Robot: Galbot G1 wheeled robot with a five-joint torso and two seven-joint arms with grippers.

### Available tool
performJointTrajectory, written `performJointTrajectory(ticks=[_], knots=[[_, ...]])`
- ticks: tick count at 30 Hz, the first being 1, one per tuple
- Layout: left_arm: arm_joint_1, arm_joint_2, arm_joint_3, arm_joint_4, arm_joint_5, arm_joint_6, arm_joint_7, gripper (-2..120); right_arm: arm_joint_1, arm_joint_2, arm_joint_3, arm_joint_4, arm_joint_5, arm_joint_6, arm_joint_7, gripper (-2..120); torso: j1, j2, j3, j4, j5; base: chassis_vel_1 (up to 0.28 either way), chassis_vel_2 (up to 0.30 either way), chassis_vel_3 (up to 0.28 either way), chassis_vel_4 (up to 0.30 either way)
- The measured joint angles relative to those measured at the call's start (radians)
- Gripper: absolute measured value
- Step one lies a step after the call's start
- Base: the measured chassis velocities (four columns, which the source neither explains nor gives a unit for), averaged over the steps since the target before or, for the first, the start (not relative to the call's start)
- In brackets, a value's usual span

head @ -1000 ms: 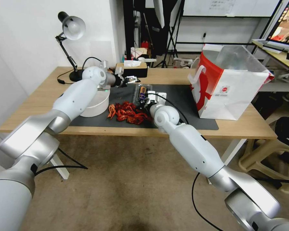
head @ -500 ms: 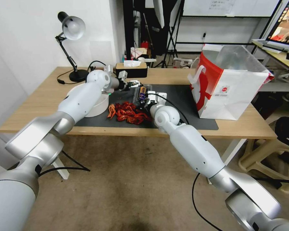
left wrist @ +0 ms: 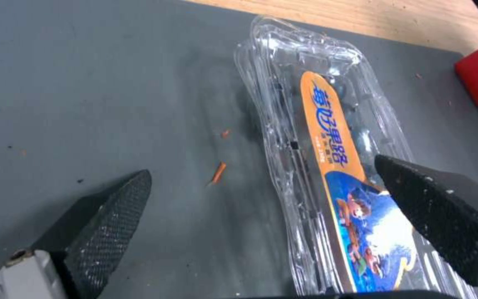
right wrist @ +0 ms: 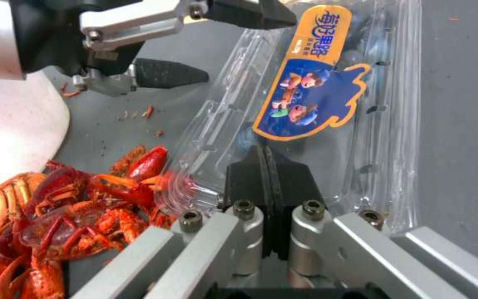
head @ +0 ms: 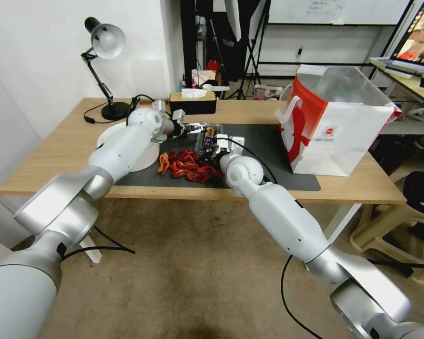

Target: Close the takeout container lid, then place the container into the takeout bag.

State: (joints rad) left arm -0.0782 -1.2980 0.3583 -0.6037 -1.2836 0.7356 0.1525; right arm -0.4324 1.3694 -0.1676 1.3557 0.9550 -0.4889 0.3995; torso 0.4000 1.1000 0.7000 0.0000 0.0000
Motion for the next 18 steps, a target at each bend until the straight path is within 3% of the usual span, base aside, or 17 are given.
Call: performJointTrajectory(ticks=[15,18], knots=[[0.009,-0.001,0.01,-0.008,0.004,-0.003,0.015,97,-0.002,0.0,0.002,0.0,-0.002,0.0,-0.001,0,0.0,0.0,0.0,0.0004,0.0002,0.0,0.0,0.0,0.0],[0.009,0.003,0.012,-0.028,-0.001,0.0,0.023,83,-0.004,-0.001,0.003,0.0,-0.003,0.0,-0.003,0,0.0,0.0,0.0,-0.0001,-0.0001,0.0,0.0,0.0,0.0]])
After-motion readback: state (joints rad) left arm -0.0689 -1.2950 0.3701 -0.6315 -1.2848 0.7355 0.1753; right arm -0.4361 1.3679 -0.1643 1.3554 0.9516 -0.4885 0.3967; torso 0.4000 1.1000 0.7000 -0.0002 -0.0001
